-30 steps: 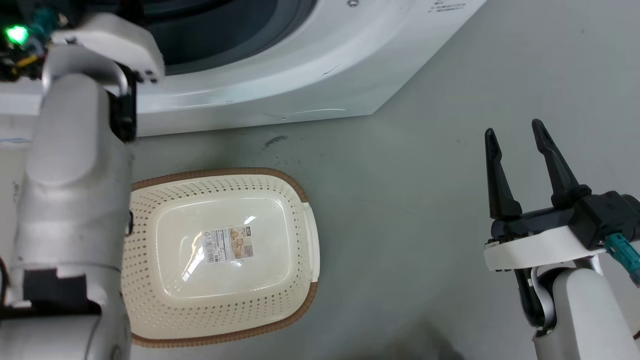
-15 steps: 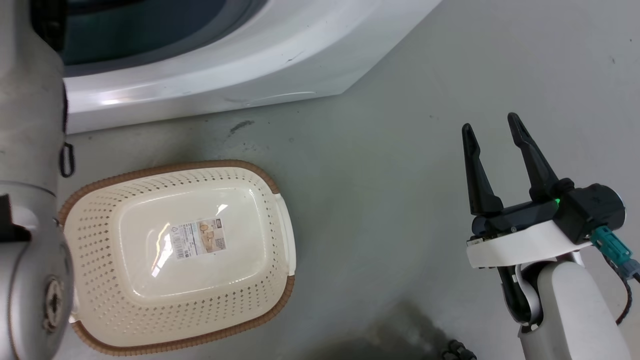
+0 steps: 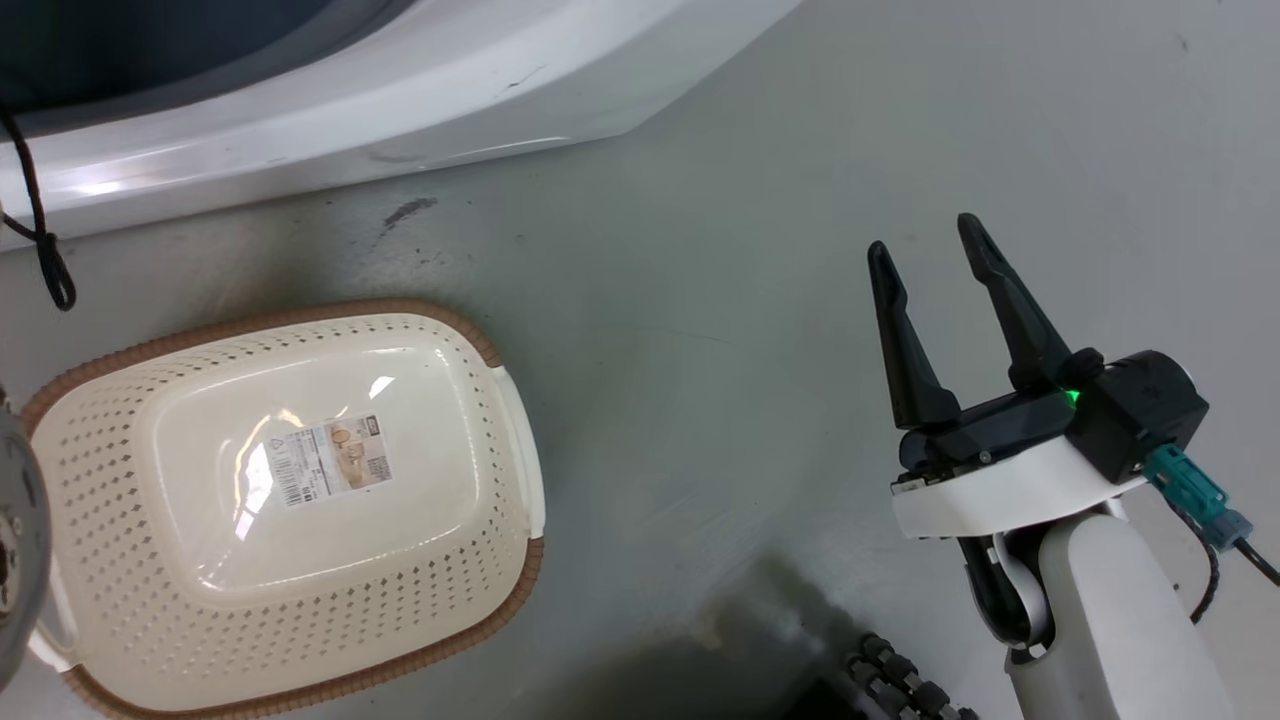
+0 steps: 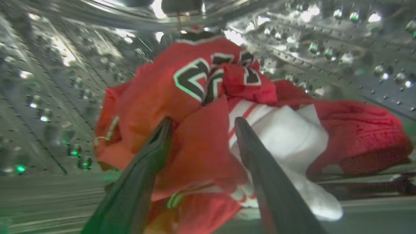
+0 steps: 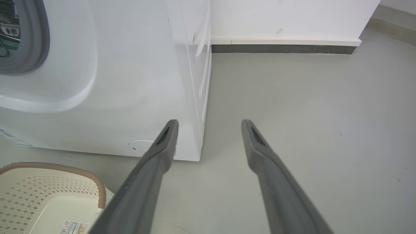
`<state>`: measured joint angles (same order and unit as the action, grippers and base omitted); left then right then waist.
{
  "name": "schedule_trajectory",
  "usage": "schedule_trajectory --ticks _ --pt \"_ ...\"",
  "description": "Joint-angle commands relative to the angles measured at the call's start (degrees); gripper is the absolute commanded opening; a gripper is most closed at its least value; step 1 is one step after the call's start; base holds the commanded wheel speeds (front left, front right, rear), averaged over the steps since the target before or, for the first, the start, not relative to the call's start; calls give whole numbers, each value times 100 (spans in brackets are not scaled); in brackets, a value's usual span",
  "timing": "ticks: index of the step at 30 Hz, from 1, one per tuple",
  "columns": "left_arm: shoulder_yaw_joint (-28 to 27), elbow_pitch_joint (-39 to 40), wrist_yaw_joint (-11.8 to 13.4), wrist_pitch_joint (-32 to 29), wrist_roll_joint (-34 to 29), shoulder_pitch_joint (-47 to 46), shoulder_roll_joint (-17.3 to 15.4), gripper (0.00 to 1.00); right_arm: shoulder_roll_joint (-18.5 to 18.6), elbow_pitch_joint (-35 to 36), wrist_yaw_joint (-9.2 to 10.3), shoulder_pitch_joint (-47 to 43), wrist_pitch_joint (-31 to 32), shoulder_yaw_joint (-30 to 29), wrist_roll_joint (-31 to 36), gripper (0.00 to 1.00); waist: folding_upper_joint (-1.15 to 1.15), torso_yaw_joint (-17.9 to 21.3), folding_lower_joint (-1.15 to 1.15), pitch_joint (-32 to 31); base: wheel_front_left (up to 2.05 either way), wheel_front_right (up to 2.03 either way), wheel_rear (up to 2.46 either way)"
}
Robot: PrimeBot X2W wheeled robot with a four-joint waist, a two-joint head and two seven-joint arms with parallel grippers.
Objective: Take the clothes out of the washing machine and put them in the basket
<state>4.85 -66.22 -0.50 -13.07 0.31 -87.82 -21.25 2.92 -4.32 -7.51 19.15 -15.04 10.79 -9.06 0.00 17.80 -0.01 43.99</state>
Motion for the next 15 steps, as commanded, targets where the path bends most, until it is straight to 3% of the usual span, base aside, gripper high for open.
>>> schedule_trajectory --ticks 1,6,7,8,9,10,11,15 --pt "16 -65 -2 -175 10 -109 -78 100 -7 21 4 71 -21 49 -68 100 0 84 1 39 0 0 0" --pt "48 -204 38 -672 46 -166 -150 100 -7 -20 4 -16 -21 118 -150 100 0 167 1 38 0 0 0" --pt "55 -214 59 -750 43 -177 -172 96 -7 -31 4 -26 -21 131 -150 100 0 182 1 31 0 0 0" --pt "69 -241 60 -844 42 -172 -192 56 -7 -41 4 -32 -21 146 -162 100 0 197 1 21 0 0 0" --pt "69 -241 60 -844 42 -172 -192 56 -7 -41 4 -32 -21 146 -162 100 0 197 1 21 0 0 0" --pt "82 -239 75 -895 40 -169 -209 12 -7 -49 4 -34 -21 156 -176 100 0 210 1 14 0 0 0" --pt "97 -226 87 -930 34 -158 -231 0 -7 -56 4 -35 -21 172 -194 100 0 228 1 6 0 0 0" --pt "125 -79 185 -834 41 -42 -274 0 -7 -72 4 -42 -21 198 -241 100 0 264 1 -33 0 0 0"
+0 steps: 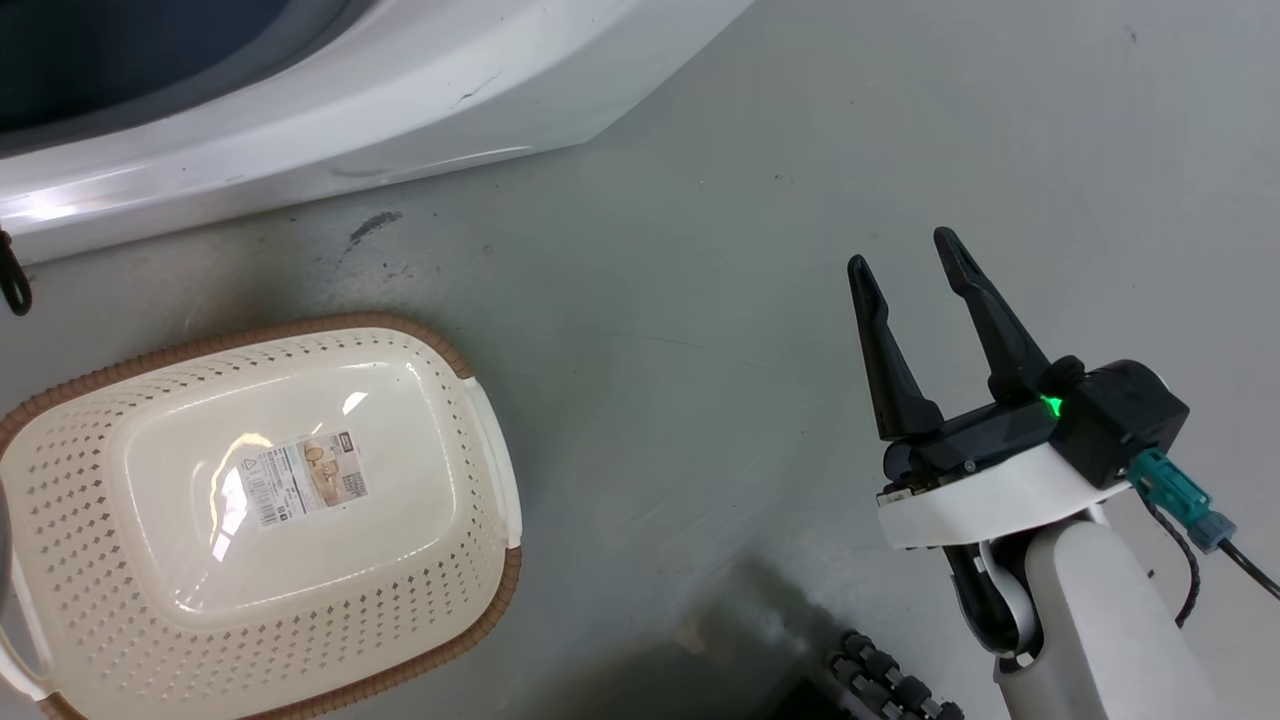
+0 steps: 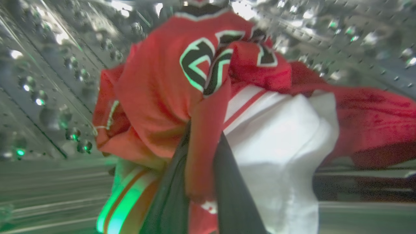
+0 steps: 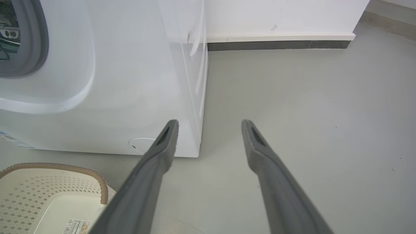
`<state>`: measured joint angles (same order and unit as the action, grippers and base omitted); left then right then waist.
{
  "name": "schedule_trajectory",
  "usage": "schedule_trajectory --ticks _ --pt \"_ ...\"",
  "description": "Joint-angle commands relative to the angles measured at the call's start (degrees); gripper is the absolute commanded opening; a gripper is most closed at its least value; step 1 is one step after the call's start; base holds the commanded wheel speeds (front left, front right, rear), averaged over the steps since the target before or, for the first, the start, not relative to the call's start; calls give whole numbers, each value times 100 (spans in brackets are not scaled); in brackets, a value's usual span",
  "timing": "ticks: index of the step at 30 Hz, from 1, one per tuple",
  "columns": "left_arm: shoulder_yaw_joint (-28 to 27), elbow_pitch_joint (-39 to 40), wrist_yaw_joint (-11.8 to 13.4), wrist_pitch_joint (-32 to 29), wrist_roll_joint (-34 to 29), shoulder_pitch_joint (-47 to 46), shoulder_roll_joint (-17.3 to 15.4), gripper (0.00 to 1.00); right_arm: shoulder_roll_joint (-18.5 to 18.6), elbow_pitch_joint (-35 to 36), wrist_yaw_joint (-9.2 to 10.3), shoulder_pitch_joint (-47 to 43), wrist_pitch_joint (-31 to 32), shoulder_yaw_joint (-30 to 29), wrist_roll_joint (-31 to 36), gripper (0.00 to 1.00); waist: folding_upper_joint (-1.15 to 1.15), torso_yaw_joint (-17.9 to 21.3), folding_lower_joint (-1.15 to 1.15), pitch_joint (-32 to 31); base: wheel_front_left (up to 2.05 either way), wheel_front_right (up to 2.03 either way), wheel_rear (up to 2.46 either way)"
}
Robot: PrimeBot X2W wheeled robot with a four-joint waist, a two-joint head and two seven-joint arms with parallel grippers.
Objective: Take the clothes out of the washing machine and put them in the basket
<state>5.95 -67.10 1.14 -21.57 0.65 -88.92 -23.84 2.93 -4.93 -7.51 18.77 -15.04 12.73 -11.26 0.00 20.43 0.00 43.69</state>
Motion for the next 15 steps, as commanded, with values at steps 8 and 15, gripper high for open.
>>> schedule_trajectory --ticks 8,15 --pt "17 554 178 1092 91 530 3 0 -9 -100 4 -30 -21 -58 25 100 0 -59 0 -261 0 0 0" --pt "-30 803 296 2566 287 1296 228 0 -8 -181 3 -174 -20 -258 198 100 0 -311 0 -851 0 0 0"
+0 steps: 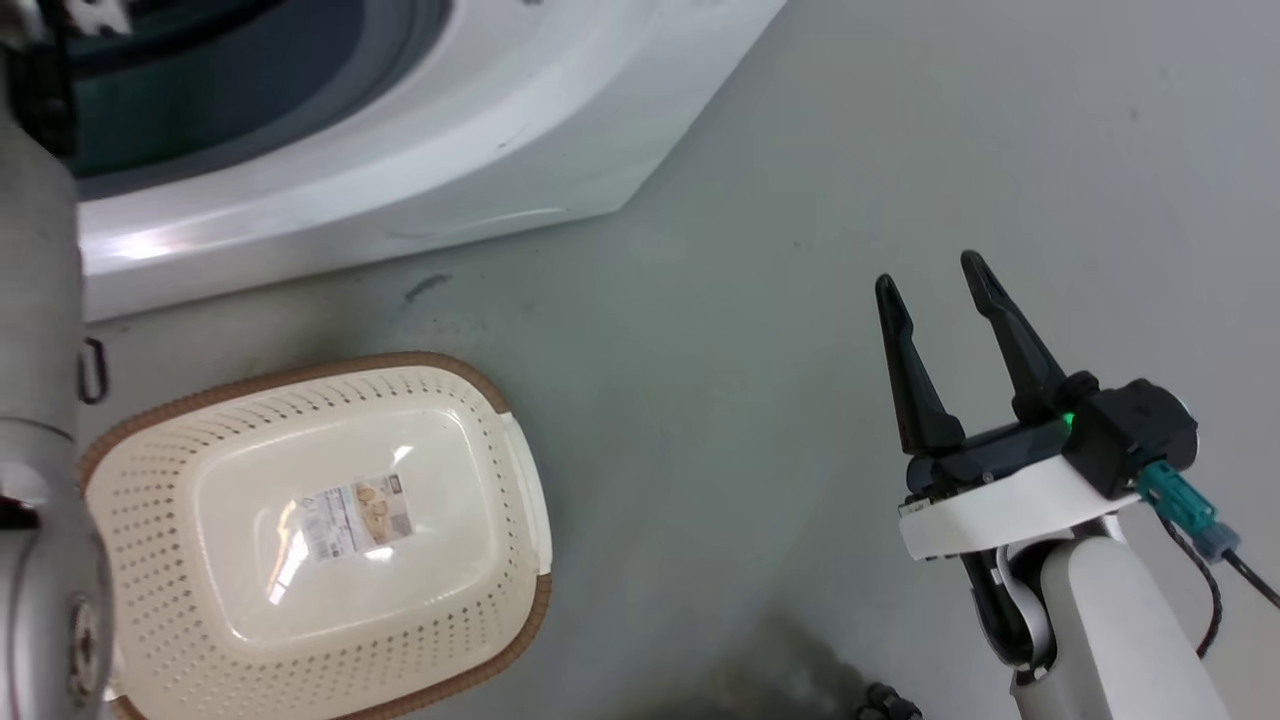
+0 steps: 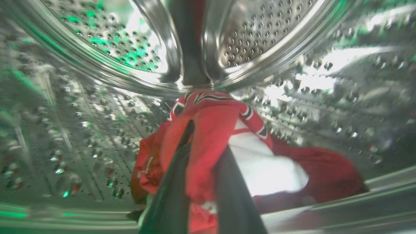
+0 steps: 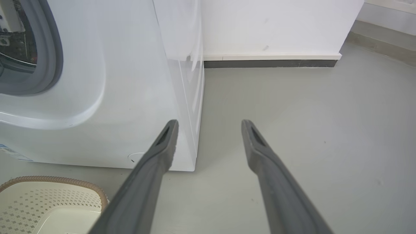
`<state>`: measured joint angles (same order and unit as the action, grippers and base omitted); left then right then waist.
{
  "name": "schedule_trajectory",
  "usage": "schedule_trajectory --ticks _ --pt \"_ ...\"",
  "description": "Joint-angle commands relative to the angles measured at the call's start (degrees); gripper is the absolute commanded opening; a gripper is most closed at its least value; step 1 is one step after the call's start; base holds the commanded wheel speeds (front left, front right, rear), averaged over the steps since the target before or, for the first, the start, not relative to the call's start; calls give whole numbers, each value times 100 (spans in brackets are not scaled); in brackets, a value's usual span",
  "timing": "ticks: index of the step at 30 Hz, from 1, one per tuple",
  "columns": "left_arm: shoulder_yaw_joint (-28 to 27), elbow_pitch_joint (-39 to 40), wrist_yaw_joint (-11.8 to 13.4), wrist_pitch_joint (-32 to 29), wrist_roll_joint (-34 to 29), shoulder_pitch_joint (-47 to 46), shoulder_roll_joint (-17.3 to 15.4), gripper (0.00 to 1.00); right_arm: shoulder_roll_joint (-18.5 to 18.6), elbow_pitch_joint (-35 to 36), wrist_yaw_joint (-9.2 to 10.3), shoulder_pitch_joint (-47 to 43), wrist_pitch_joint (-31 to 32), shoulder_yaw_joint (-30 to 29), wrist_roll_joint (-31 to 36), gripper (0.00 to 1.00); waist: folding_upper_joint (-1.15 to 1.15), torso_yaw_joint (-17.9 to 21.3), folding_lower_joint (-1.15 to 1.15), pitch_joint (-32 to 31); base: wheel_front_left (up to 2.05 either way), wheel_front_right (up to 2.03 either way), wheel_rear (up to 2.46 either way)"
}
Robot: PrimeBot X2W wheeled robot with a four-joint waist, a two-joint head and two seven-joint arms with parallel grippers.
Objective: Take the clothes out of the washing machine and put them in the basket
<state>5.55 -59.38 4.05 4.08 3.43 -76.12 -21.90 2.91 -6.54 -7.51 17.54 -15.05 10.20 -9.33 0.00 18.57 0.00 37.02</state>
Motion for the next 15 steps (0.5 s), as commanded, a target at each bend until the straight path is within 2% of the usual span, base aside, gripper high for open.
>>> schedule_trajectory --ticks 1,7,12,15 --pt "34 32 -20 208 5 137 89 0 -5 -40 4 -74 -19 -40 44 100 0 -171 0 -296 0 0 0" --pt "-33 -120 -150 953 268 661 405 0 -3 -161 4 -333 -18 -207 215 100 0 -417 0 -969 0 0 0" --pt "-135 -135 -307 1107 498 1138 600 0 -3 -268 4 -586 -17 -389 357 100 0 -643 0 -1538 0 0 0" --pt "-219 214 -399 1121 585 1462 697 0 -3 -299 4 -736 -17 -472 406 100 0 -756 0 -1851 0 0 0"
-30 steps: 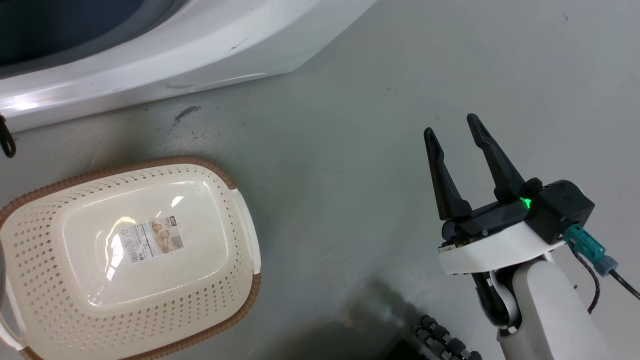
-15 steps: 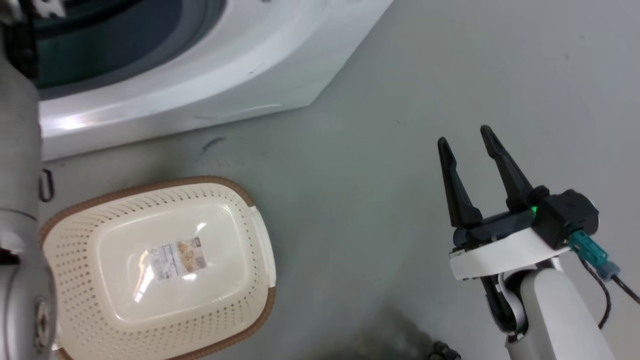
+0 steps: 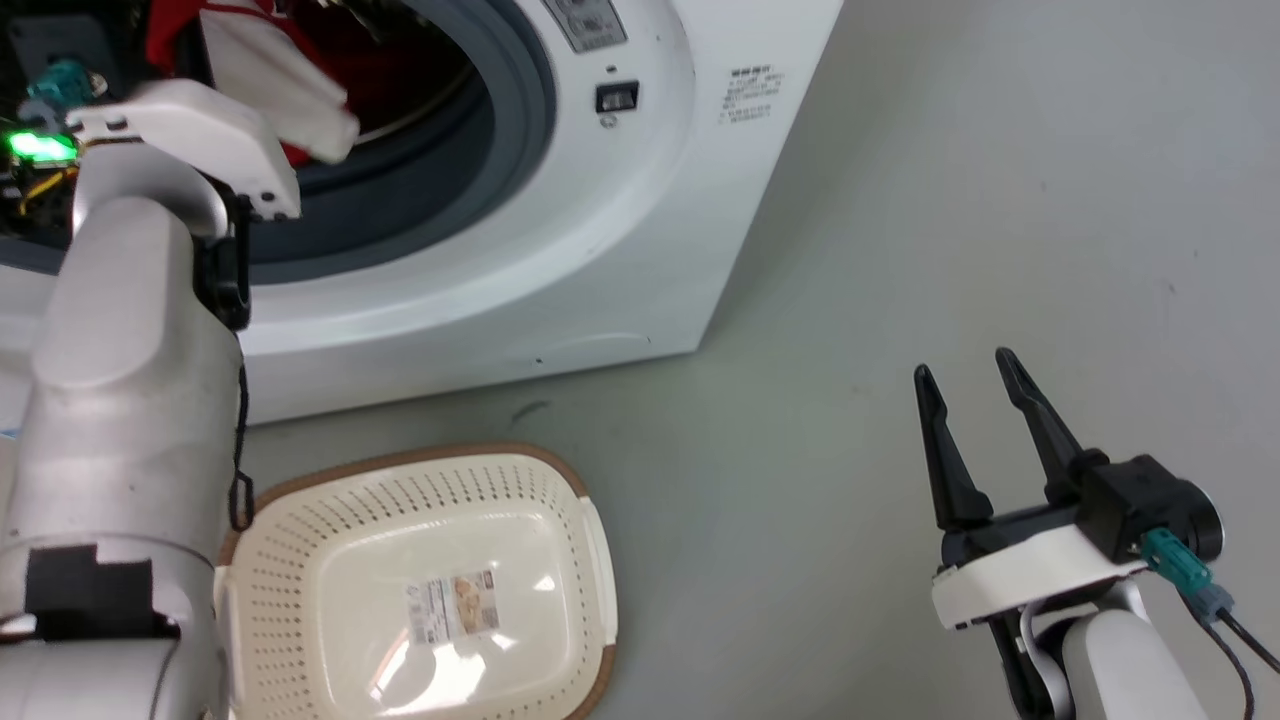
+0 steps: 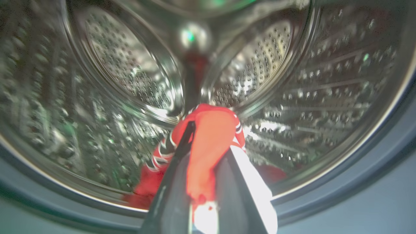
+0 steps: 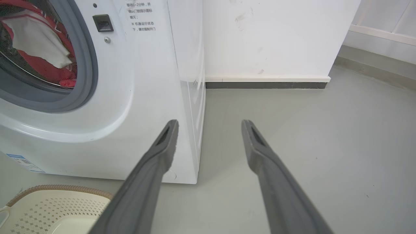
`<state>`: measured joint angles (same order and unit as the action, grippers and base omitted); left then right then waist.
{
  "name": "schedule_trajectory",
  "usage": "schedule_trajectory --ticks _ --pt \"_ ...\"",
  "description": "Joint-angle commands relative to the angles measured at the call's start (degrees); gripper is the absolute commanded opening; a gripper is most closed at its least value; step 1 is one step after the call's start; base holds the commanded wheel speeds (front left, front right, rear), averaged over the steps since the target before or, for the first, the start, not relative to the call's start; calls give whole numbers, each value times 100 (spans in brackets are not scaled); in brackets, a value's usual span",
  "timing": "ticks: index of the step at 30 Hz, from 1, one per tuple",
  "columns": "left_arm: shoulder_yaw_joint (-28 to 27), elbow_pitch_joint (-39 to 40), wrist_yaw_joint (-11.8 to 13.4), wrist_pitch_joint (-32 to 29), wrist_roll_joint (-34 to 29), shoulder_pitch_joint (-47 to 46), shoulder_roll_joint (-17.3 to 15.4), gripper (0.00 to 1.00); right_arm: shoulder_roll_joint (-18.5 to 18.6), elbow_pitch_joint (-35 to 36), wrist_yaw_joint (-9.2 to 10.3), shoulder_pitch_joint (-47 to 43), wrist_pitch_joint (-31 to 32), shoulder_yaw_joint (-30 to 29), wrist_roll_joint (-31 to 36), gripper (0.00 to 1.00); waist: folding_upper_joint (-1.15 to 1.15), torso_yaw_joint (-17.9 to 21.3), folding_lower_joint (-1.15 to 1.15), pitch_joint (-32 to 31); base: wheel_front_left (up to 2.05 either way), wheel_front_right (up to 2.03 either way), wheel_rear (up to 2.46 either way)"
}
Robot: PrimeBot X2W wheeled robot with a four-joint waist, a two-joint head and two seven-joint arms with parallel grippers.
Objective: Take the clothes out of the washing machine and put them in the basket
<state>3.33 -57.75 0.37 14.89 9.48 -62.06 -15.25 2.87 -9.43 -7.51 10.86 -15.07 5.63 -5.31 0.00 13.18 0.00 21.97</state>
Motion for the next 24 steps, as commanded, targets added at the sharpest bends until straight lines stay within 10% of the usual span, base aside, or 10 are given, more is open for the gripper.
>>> schedule_trajectory --ticks 1,24 --pt "-4 183 -62 40 -13 212 59 0 1 -23 4 -123 -15 -47 14 100 0 -256 0 -445 0 0 0" --pt "-377 3818 -450 33 -156 3398 816 0 0 256 4 -1189 249 -549 124 100 0 -918 0 -2017 0 0 0"
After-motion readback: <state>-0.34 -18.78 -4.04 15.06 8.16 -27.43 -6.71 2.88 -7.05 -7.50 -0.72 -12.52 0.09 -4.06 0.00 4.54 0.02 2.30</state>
